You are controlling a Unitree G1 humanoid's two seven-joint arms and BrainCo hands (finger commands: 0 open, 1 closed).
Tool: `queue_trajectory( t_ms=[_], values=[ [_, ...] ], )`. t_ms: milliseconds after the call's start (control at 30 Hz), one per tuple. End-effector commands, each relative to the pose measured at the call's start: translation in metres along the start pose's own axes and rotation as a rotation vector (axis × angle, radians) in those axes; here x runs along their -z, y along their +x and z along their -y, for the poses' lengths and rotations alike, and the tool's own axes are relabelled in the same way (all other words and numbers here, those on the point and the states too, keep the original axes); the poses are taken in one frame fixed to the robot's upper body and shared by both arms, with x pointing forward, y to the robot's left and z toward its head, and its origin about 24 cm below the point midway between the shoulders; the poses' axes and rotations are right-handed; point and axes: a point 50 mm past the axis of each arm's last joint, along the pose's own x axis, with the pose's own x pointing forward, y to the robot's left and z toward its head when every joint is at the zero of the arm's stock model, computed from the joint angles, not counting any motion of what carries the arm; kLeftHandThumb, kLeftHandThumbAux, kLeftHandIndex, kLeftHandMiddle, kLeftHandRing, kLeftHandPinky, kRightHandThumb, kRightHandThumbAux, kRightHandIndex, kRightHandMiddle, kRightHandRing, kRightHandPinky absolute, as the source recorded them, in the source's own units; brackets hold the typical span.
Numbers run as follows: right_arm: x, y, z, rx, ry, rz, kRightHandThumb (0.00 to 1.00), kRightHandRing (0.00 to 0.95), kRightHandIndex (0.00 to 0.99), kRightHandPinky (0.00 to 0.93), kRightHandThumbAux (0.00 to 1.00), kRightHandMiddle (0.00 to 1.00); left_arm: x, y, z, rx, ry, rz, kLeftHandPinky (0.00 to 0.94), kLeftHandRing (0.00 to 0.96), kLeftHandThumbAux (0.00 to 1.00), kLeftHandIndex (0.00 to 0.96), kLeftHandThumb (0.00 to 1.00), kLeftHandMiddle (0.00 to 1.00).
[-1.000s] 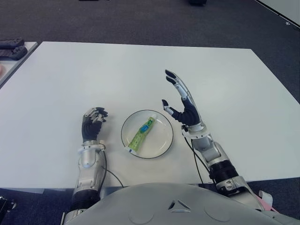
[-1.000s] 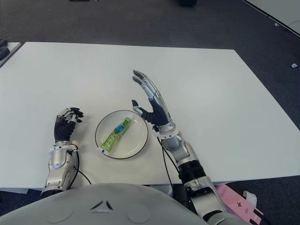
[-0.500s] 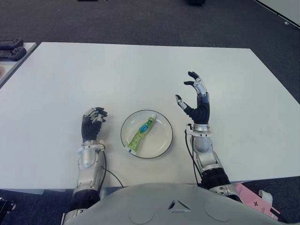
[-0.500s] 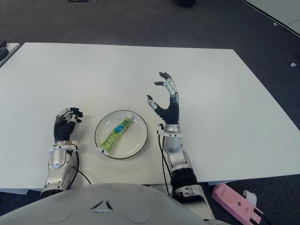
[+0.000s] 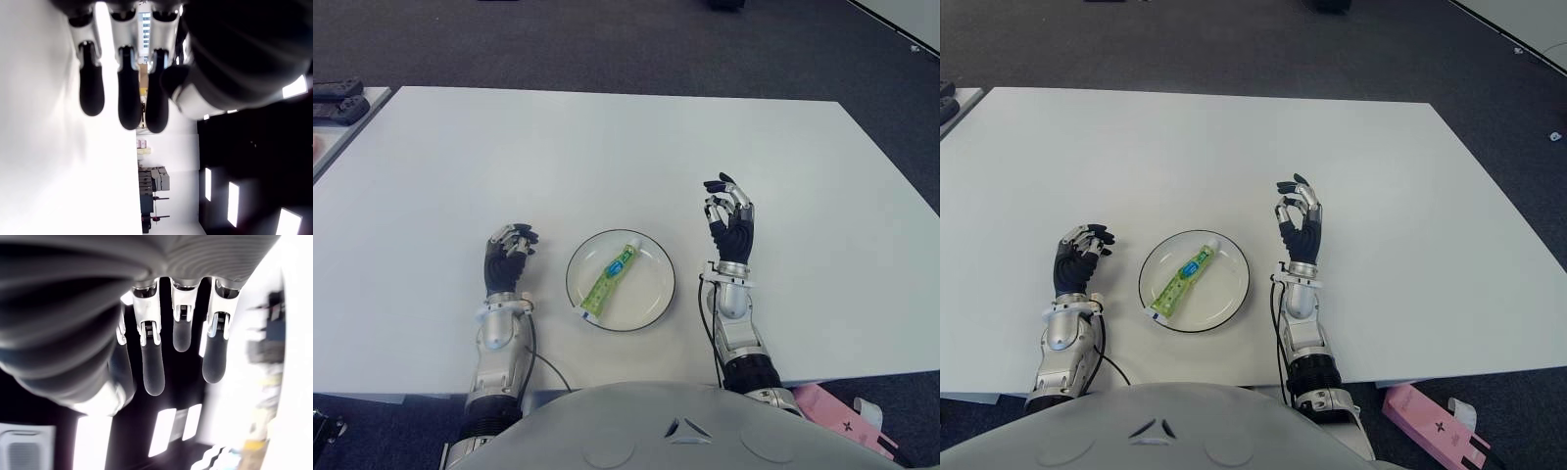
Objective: Put the toothpaste on the table into the plate.
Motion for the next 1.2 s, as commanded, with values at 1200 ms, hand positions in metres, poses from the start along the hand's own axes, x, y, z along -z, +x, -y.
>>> queue_trajectory(
  t_ms=[1200],
  values=[
    [0.032, -0.014, 0.009, -0.203, -0.087, -0.357, 0.710, 0.466, 0.426, 0.475, 0.731, 0.479, 0.016, -0.009, 0.001, -0.002, 0.002, -0.088, 0.534, 0.505, 0.722, 0.431, 0.710, 0.507]
  ],
)
